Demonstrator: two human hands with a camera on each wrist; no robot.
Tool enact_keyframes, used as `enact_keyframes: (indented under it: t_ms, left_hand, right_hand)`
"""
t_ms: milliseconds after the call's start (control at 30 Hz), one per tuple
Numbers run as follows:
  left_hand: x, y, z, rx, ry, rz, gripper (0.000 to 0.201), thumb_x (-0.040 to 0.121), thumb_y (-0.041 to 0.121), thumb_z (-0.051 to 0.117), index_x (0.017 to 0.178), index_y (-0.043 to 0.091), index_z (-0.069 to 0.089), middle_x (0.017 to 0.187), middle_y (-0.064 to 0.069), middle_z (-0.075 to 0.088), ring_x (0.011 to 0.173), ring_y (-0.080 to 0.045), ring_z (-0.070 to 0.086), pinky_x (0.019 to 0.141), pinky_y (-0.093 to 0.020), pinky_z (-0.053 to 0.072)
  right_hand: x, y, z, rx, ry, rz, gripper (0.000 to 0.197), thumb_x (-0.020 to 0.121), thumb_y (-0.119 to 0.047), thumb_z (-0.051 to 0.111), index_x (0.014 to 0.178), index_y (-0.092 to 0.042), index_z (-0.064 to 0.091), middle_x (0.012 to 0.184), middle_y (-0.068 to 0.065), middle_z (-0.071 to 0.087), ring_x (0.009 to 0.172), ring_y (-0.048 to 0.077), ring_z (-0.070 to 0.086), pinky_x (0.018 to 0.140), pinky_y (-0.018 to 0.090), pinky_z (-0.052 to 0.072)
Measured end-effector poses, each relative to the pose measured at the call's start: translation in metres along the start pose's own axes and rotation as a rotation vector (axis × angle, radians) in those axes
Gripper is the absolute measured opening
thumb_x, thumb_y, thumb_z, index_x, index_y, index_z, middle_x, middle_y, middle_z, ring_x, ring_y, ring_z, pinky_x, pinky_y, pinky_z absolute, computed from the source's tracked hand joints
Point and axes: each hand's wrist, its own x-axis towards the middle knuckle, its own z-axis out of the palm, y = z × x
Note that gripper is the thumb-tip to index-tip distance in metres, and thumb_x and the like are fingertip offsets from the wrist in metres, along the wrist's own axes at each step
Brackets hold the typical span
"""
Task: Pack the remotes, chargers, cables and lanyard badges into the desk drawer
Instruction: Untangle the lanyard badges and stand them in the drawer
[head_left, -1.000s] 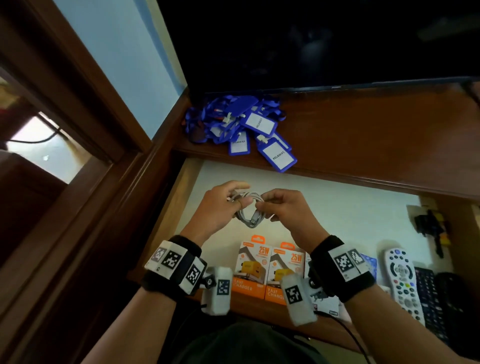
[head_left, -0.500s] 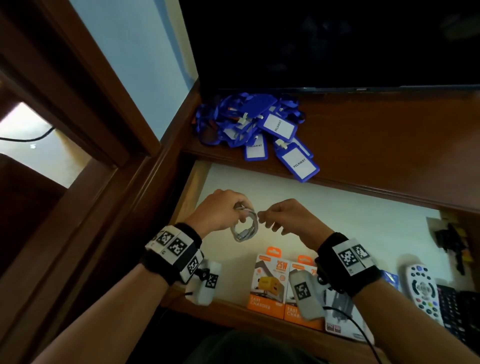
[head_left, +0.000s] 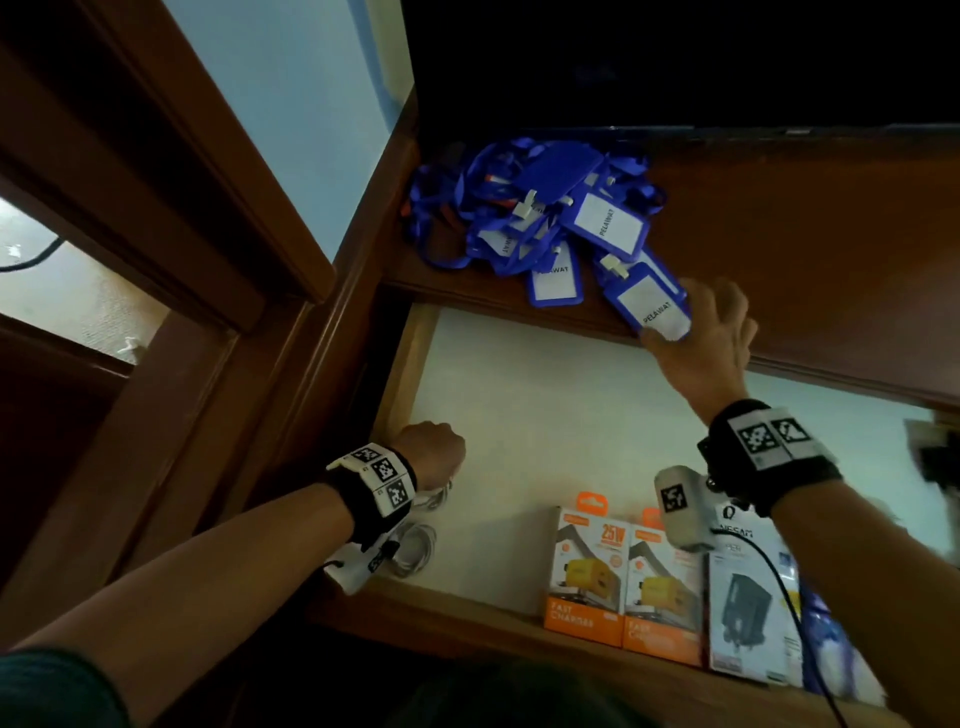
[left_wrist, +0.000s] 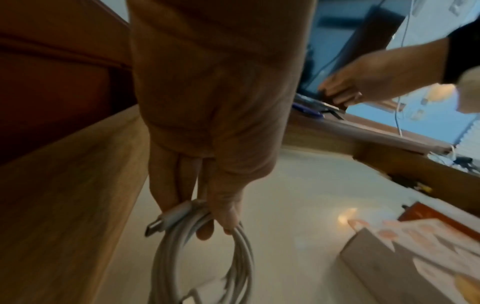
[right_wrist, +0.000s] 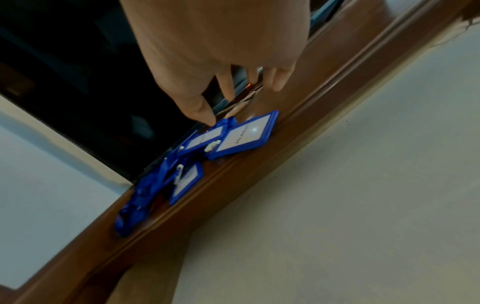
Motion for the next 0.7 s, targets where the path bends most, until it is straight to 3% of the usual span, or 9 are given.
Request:
enact_keyframes:
  t_ms: [133, 367, 500, 600, 700]
  left_hand:
    - [0.009, 0.002, 0.012, 0.023, -0.020, 0.012, 0.019, 0.091, 0.010, 0.055, 0.105, 0.003, 0.067, 0.112, -0.017, 0.063, 0.100, -0.033, 0.062, 0.085, -0.041, 0.052]
    - [0.008, 0.004, 0.023, 0.047, -0.005, -0.062, 0.026, 0.092, 0.004, 0.045, 0.113, 0.001, 0.060, 0.128, -0.017, 0.047, 0.109, -0.034, 0.057, 0.089, -0.040, 0.048]
    - [0.002, 0.002, 0.023, 0.063, -0.010, -0.061, 0.028, 0.092, 0.006, 0.041, 0.115, 0.004, 0.057, 0.127, -0.014, 0.048, 0.115, -0.031, 0.051, 0.094, -0.041, 0.046]
    - [-0.001, 0.001, 0.014, -0.043, -0.016, -0.085, 0.034, 0.092, 0.017, 0.047, 0.125, 0.010, 0.054, 0.131, -0.012, 0.046, 0.118, -0.029, 0.049, 0.097, -0.040, 0.044]
    - [-0.006, 0.012, -0.014, -0.221, 0.118, -0.075, 0.042, 0.092, 0.031, 0.053, 0.132, 0.019, 0.049, 0.133, -0.007, 0.042, 0.119, -0.025, 0.049, 0.094, -0.037, 0.044]
  right_hand:
    - [0.000, -0.001, 0.013, -0.075, -0.095, 0.060, 0.071, 0.082, -0.040, 0.067, 0.143, -0.026, 0.033, 0.156, 0.007, 0.016, 0.136, 0.038, 0.018, 0.108, 0.054, 0.027]
    - [-0.005, 0.000, 0.017, -0.165, -0.014, 0.014, 0.059, 0.082, -0.025, 0.067, 0.135, -0.016, 0.043, 0.144, 0.011, 0.039, 0.127, 0.038, 0.031, 0.100, 0.052, 0.034]
    - [-0.003, -0.004, 0.007, -0.164, -0.003, -0.017, 0.047, 0.083, -0.019, 0.063, 0.127, -0.010, 0.050, 0.133, 0.014, 0.050, 0.120, 0.038, 0.040, 0.095, 0.049, 0.036]
    - [-0.003, -0.008, -0.003, -0.071, 0.022, -0.026, 0.028, 0.090, -0.011, 0.049, 0.116, -0.003, 0.054, 0.119, 0.022, 0.058, 0.109, 0.039, 0.049, 0.077, 0.039, 0.039]
    - [-0.008, -0.011, -0.013, 0.046, -0.027, -0.031, 0.022, 0.095, -0.011, 0.044, 0.108, 0.001, 0.058, 0.104, 0.026, 0.064, 0.091, 0.038, 0.057, 0.057, 0.026, 0.027]
